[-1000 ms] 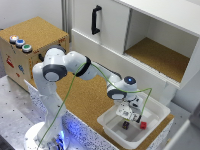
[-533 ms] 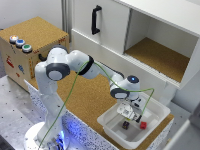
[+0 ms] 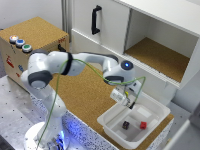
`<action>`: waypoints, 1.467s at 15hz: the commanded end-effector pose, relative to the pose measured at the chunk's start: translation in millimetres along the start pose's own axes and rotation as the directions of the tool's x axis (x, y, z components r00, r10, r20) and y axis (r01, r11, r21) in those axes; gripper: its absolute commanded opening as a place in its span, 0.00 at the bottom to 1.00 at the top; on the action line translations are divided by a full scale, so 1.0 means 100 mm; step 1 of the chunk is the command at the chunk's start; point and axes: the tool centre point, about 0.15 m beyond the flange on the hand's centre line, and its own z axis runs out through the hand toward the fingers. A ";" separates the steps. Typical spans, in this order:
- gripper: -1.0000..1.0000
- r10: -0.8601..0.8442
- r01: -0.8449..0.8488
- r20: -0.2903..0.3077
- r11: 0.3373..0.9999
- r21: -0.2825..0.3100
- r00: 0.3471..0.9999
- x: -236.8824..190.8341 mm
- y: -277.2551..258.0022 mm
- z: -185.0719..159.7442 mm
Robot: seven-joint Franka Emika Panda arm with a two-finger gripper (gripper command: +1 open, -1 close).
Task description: Put the yellow object on the table
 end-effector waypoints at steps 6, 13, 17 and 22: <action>0.00 -0.022 0.028 0.052 0.992 -0.121 0.998 0.09 -1.36 1.28; 0.00 0.052 -0.043 0.030 0.968 -0.245 0.998 0.16 -1.50 1.99; 0.00 0.102 -0.081 0.080 0.970 -0.231 0.991 0.20 -1.49 2.31; 1.00 0.099 -0.079 0.088 0.975 -0.209 0.991 0.33 -1.43 2.08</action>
